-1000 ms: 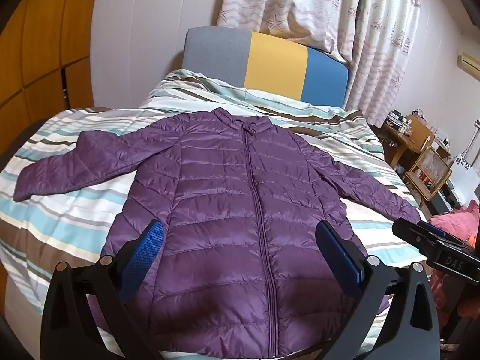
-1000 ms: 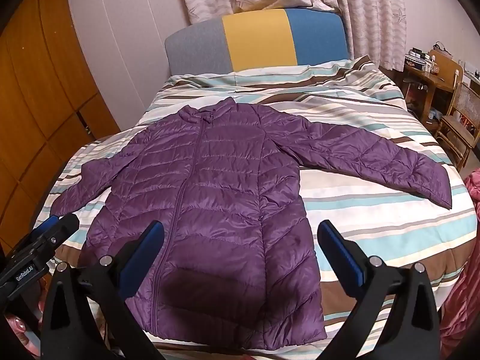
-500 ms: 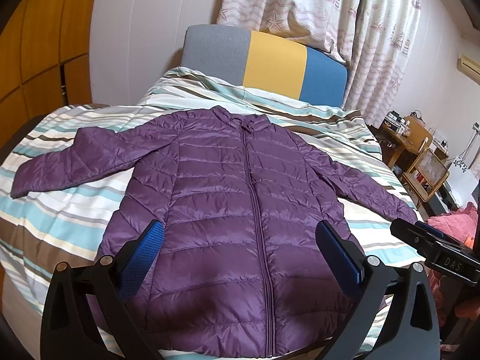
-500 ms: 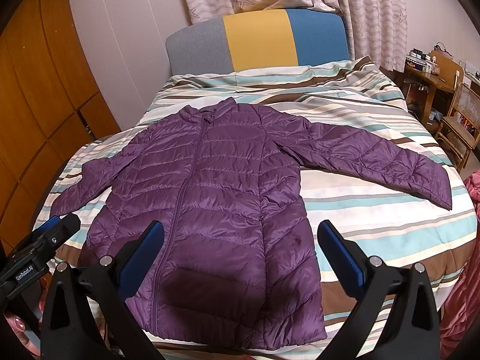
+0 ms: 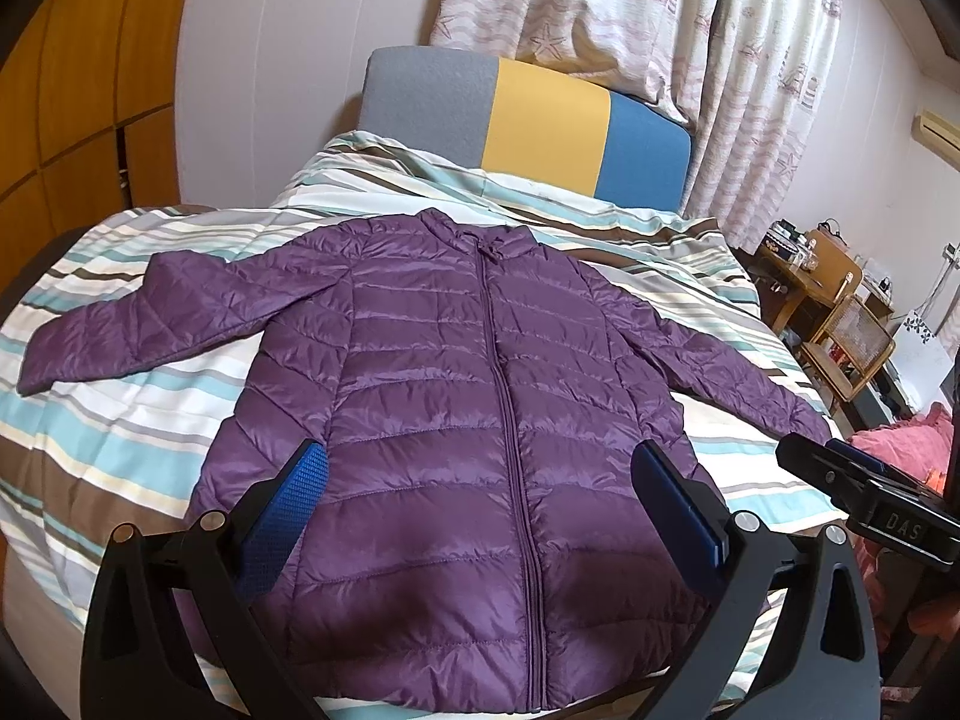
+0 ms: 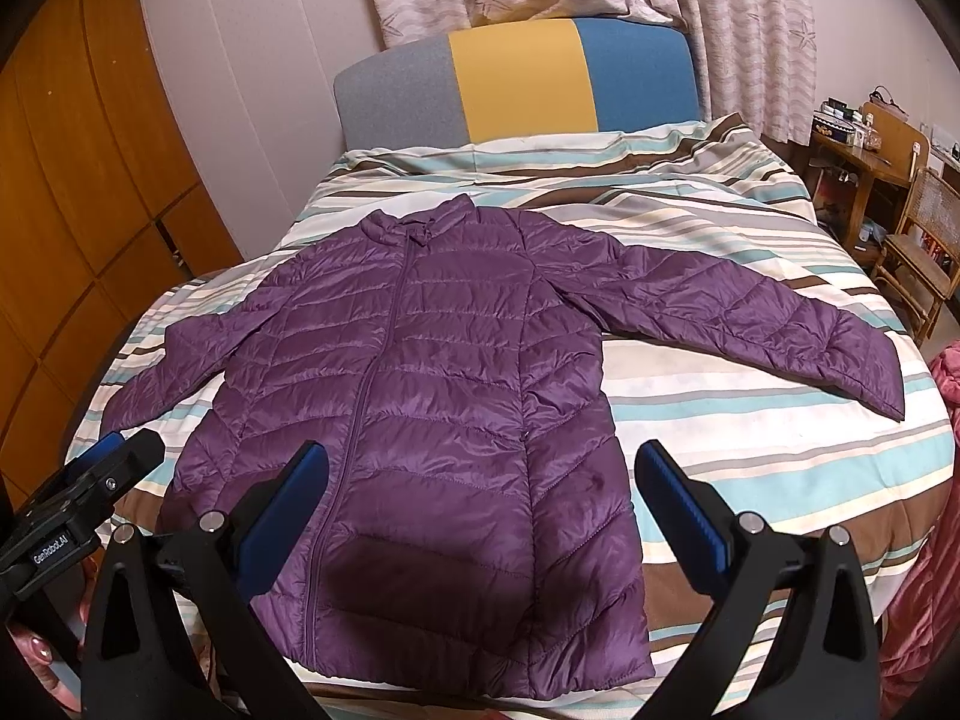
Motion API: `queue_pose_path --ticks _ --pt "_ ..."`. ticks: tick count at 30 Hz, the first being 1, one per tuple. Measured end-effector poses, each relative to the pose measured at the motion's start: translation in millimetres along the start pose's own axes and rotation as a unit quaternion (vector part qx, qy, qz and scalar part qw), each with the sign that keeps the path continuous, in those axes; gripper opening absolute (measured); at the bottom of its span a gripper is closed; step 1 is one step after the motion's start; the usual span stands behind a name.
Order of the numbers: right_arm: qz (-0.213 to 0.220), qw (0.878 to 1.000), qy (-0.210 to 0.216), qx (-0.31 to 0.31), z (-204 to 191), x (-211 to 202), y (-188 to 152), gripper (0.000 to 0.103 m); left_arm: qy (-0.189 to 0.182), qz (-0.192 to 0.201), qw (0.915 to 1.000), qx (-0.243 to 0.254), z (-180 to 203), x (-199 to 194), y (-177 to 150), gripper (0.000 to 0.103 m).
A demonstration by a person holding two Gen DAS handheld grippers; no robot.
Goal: Fold large clothes
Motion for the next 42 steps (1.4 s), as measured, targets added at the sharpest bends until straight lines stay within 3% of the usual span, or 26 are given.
queue_pose_path --ticks 42 --pt "-0.006 1.000 -0.002 0.002 1.6 2.0 -1.9 0.101 -0.007 -0.016 0.9998 -0.010 1.4 4.3 -12.5 0.100"
Point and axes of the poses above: each gripper's, at about its wrist camera, not at the fingertips, and x roughly the way its jaws point, z to its right, y to its top, the point moved 3 cm from there along x, roughly the way its jaws point, and after that the axes turned 1 degree about x, right-handed, at the moved point
